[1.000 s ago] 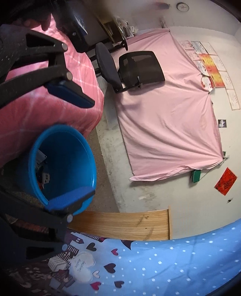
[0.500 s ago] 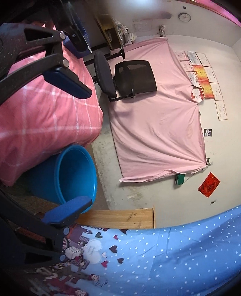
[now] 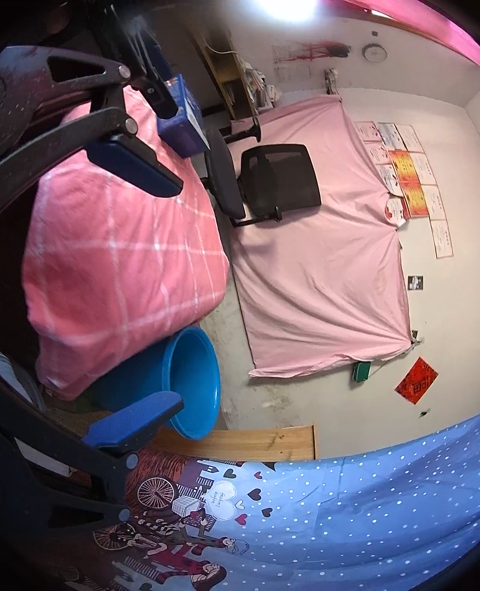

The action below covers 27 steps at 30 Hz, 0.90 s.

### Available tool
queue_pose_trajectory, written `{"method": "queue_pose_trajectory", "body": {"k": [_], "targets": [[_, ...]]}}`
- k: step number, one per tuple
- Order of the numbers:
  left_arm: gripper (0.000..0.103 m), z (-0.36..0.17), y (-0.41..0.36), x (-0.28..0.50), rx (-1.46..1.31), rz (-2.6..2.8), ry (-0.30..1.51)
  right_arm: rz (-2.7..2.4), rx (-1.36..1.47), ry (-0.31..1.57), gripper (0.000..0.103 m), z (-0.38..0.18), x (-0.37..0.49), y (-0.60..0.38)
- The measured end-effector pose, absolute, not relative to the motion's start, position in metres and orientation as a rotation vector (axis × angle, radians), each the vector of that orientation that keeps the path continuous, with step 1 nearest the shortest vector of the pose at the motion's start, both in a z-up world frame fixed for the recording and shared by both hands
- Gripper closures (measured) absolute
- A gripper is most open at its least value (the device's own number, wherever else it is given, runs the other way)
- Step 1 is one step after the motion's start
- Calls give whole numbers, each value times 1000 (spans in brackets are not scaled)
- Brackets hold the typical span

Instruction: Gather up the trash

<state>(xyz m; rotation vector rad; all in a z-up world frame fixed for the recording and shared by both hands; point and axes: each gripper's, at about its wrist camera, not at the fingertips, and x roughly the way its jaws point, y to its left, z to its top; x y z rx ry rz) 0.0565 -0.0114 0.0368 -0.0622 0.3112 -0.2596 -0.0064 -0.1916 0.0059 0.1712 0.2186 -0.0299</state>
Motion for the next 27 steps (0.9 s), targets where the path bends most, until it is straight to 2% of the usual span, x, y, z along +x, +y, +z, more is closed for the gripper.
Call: {"method": "queue_pose_trajectory", "body": {"k": [15,27], "targets": [[2,13,15,14,-30,-210,282,-48,107,180,0,-9,-39,-157],[2,1,17,18,-29,-189,316,-60,96,266,0,-23,-27,-150]]}}
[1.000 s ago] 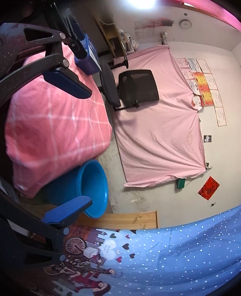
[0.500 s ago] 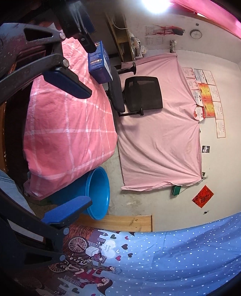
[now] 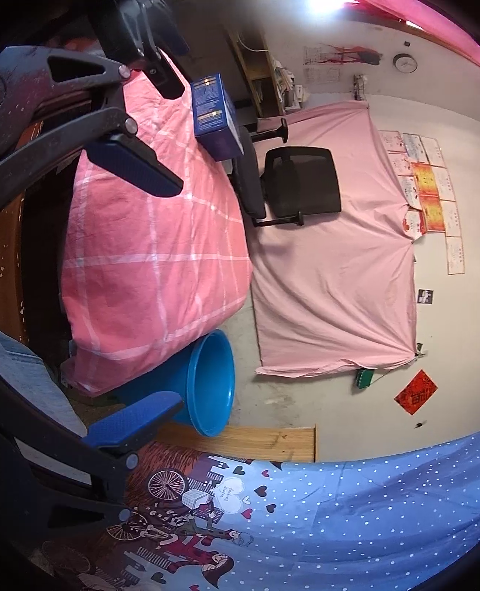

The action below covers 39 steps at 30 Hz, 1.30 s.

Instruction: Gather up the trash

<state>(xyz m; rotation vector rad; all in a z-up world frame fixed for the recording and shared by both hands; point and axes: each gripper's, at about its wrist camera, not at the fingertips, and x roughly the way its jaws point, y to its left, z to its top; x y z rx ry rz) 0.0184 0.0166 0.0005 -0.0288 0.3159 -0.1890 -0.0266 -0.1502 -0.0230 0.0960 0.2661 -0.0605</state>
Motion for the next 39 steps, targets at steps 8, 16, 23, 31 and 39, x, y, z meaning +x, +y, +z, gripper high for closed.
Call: {"method": "queue_pose_trajectory", "body": {"k": [8,16,23,31,39], "targets": [[2,-1,24,21,-52,-171,323,-87,134,291,0,-27,-24,-159],[2,-1,26,20,-54,-167,319,-77,115,289,0,-27,-25,-154],[2,-1,26,19,-52,-167,317,-77,118,289,0,-26,-25,-154],[2,0,26,19,-47,-167,315,-76,117,288,0,-26,-25,-154],[2,0,27,19,-46,-167,314,-77,118,287,0,-26,-25,-154]]}}
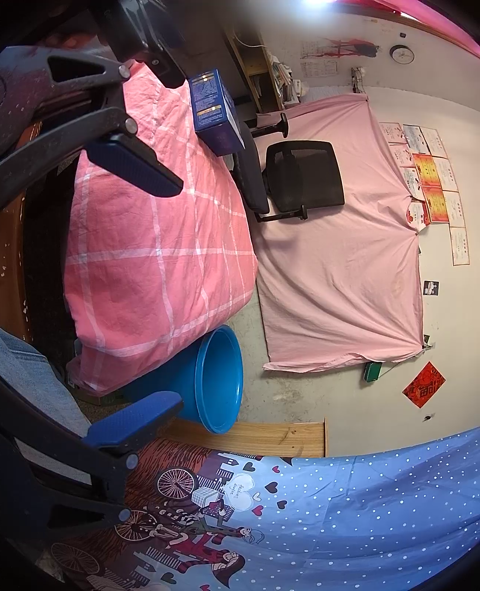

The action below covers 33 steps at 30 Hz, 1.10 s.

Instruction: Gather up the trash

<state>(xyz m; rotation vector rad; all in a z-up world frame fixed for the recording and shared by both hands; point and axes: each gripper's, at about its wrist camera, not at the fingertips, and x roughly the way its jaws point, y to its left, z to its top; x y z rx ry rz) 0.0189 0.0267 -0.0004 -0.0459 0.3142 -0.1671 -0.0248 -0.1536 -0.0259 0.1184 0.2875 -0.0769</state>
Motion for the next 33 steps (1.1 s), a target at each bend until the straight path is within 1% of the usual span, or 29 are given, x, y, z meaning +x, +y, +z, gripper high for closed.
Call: {"method": "queue_pose_trajectory", "body": {"k": [33], "targets": [[2,-1,25,18,-41,-166,311,-76,119,284,0,-25,-25,-151]]}}
